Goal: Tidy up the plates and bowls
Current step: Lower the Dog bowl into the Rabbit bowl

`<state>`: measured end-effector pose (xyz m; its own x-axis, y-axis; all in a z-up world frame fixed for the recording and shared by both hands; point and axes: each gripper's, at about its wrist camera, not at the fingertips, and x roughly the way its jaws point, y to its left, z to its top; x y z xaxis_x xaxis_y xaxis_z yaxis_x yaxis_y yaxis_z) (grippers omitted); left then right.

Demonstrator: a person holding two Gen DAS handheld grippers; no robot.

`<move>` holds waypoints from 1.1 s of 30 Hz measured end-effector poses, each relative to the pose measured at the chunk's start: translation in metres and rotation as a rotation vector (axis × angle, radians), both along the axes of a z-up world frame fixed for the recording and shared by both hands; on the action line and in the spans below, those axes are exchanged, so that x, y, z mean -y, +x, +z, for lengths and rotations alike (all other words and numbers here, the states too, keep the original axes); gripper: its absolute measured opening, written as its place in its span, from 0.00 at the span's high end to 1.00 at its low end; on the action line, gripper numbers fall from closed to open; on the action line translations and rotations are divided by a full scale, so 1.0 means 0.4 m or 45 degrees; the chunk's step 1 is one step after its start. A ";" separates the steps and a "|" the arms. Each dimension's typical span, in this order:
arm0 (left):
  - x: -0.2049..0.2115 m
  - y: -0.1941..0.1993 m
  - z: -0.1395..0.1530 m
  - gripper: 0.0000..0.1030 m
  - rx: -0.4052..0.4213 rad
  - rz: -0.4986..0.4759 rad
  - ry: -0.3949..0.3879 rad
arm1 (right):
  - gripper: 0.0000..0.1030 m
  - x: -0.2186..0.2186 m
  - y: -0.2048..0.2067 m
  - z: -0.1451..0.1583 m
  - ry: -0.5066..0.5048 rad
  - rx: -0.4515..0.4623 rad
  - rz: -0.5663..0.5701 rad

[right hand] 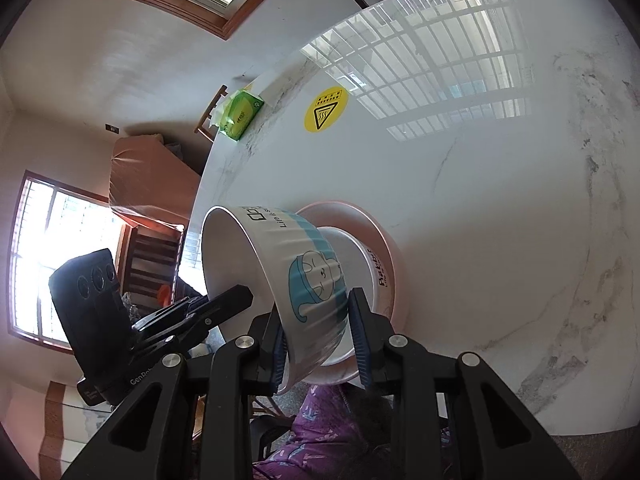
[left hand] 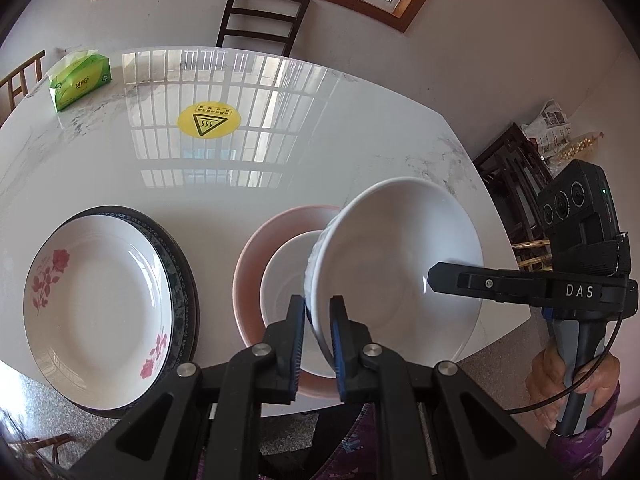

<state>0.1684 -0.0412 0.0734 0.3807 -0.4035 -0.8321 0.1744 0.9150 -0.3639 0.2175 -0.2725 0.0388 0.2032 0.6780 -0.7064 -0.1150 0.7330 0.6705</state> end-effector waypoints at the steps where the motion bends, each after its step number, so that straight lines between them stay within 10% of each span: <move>1: -0.001 -0.001 -0.003 0.87 -0.004 -0.001 0.005 | 0.73 -0.003 -0.001 -0.002 -0.003 -0.002 0.002; 33: 0.029 -0.012 -0.037 0.87 -0.035 0.003 0.071 | 0.71 -0.051 0.002 -0.052 -0.032 -0.060 0.007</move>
